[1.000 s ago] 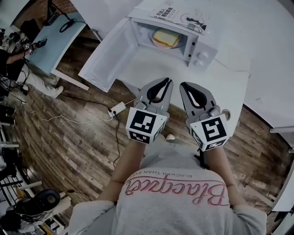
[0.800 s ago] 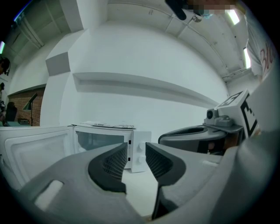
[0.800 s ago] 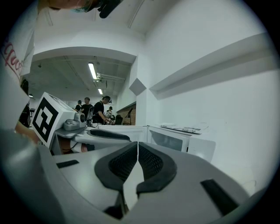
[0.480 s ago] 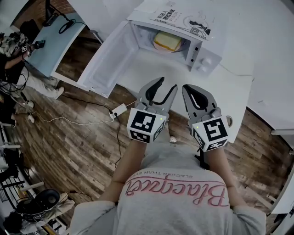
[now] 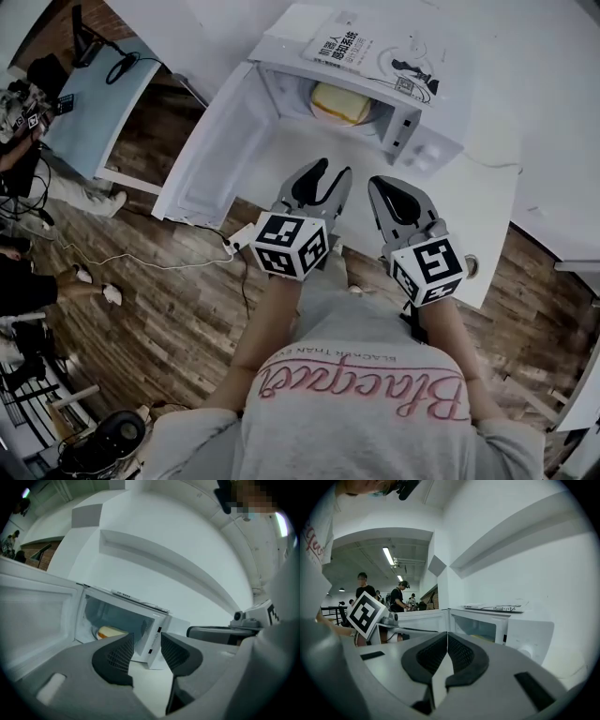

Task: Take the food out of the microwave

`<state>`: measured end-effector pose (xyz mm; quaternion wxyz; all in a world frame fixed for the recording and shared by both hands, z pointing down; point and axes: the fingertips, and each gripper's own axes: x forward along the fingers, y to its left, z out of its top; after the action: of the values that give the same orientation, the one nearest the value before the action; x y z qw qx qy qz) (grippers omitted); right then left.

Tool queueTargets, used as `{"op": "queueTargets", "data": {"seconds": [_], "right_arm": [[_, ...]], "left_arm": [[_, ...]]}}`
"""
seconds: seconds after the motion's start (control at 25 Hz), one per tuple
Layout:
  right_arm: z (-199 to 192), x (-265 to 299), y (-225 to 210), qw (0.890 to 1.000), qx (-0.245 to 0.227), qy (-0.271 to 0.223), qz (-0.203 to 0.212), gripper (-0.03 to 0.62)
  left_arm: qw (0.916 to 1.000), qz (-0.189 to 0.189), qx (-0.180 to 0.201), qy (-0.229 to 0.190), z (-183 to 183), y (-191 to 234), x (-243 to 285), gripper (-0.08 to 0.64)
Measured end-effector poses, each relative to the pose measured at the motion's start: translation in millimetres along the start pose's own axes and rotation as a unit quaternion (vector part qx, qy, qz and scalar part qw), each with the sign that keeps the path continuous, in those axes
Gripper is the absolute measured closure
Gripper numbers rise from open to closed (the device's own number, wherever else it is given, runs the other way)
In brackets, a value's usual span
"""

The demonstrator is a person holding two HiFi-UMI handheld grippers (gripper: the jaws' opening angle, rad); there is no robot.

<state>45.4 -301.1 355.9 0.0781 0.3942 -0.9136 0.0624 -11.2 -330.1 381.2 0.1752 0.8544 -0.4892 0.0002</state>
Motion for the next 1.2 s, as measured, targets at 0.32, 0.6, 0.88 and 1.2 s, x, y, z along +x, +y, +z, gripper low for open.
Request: {"op": "queueTargets", "data": {"seconds": [0.32, 0.6, 0.88, 1.2], "right_arm": [[-14.2, 42.7, -14.9, 1.000, 0.003, 0.025, -0.001, 0.581], [-32.6, 66.2, -24.5, 0.998, 0.015, 0.054, -0.005, 0.581], [-46.2, 87.4, -36.1, 0.997, 0.027, 0.072, -0.006, 0.581], [-58.0, 104.5, -46.5, 0.995, 0.037, 0.090, -0.006, 0.581]], "left_arm": [[0.9928, 0.005, -0.117, 0.026, -23.3, 55.4, 41.4, 0.376], [0.9748, 0.032, -0.217, 0.042, -44.7, 98.8, 71.7, 0.376], [0.9401, 0.054, -0.333, 0.047, -68.4, 132.2, 107.8, 0.376], [0.8932, 0.055, -0.444, 0.045, -93.7, 157.5, 140.7, 0.376]]}}
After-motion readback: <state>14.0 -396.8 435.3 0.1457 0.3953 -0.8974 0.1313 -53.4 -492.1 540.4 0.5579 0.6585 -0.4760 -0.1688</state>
